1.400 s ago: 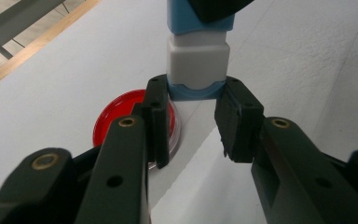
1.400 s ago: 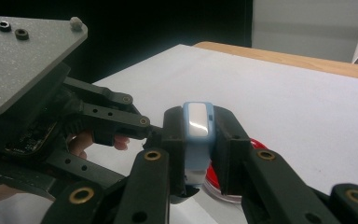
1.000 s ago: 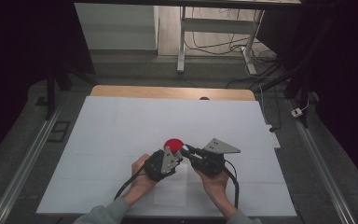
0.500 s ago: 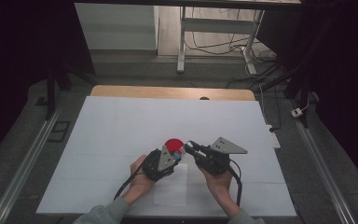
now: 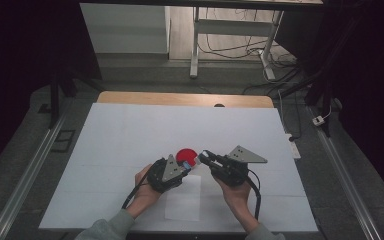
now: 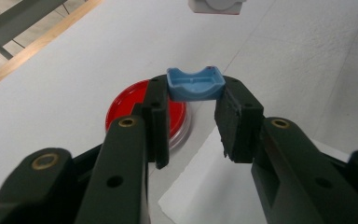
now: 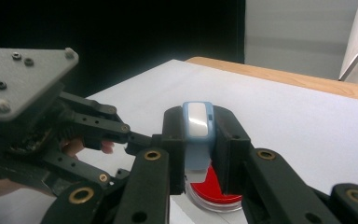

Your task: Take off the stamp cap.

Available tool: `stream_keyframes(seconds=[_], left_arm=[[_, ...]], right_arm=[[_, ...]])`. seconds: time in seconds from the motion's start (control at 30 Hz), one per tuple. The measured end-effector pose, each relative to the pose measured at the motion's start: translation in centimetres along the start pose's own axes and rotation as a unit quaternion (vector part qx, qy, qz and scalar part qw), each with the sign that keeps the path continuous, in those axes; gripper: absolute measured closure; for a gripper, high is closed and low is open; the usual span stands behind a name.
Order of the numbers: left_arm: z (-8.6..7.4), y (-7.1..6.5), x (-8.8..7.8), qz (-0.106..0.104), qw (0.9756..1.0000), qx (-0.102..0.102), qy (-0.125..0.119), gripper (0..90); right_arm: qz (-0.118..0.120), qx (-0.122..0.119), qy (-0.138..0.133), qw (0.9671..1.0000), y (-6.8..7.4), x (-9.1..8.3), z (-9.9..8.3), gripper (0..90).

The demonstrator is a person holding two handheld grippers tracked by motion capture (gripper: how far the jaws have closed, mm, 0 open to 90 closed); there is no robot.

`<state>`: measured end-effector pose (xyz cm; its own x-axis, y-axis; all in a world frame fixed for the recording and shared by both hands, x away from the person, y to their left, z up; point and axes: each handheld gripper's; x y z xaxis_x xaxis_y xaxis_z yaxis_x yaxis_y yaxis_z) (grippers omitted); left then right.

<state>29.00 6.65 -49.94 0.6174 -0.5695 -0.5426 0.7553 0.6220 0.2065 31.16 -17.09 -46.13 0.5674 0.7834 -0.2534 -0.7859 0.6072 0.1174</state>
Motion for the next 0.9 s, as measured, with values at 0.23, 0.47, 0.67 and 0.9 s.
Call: stream_keyframes(seconds=[0.23, 0.47, 0.67, 0.9], left_arm=[[-0.4, 0.8, -1.0, 0.002, 0.9999, -0.011, -0.007, 65.7], [-1.2, 1.8, -2.6, 0.003, 0.9998, -0.019, -0.007, 65.7], [-2.3, 2.5, -3.9, 0.004, 0.9996, -0.027, -0.005, 65.7], [-3.4, 3.3, -5.6, 0.01, 0.999, -0.043, -0.007, 65.6]], right_arm=[[0.0, 0.001, -0.001, 1.0, -0.1, -0.1, 0.0, 75.9], [-0.001, 0.002, -0.001, 1.0, -0.4, -0.3, 0.1, 75.9], [-0.002, 0.002, 0.0, 1.0, -0.6, -0.3, 0.0, 75.9], [-0.002, 0.002, 0.0, 1.0, -0.7, -0.3, 0.0, 75.8]])
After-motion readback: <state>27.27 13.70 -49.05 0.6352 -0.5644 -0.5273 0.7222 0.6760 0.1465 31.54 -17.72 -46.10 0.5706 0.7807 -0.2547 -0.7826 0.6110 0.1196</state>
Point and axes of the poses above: each handheld gripper's, and its own axes: x roughly forward along the jaws, z roughly out of its top, y roughly to its left, and after that the axes turned 1 degree about -x, right-handed
